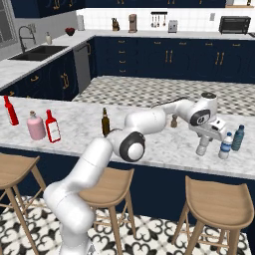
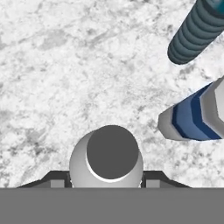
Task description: Move the plastic bottles in the middle to the plastics group, and the glass bottles in the middle to the glass group.
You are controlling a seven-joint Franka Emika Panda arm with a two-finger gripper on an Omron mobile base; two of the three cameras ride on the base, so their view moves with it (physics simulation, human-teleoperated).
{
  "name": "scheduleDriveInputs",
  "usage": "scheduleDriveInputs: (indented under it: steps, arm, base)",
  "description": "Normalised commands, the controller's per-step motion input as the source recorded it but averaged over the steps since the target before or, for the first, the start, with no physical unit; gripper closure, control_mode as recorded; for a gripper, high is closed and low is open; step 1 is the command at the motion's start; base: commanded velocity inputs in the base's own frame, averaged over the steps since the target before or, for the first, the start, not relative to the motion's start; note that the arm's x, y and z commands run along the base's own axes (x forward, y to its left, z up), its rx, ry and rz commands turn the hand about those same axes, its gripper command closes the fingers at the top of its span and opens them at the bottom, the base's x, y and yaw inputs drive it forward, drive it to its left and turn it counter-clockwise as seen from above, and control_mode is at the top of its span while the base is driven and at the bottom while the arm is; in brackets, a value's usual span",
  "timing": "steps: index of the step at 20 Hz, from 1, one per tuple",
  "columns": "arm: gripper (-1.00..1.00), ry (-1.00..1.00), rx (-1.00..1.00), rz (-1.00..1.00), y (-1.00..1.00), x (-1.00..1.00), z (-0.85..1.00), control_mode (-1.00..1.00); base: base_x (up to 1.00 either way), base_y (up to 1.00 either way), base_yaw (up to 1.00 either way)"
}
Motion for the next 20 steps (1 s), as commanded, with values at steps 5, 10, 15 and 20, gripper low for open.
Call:
scheduleDriveInputs:
  steps: [5,10,15,20]
  arm:
    - [1.00,-0.12,-0.01,0.00,0.00,-0.06,-0.23,-1.00]
    - [1.00,-0.24,0.00,0.00,0.25,-0.35,-0.10,-1.00]
    - [1.00,-0.13,-0.05,0.00,0.63,-0.03,-0.04,-1.00]
    - [1.00,-0.08,-0.17,-0.06,0.34,-0.01,-0.28,-1.00]
  base:
    - [0.00,0.00,0.00]
    - [0.00,0.00,0.00]
    - [0.00,0.00,0.00]
    - [0.00,0.00,0.00]
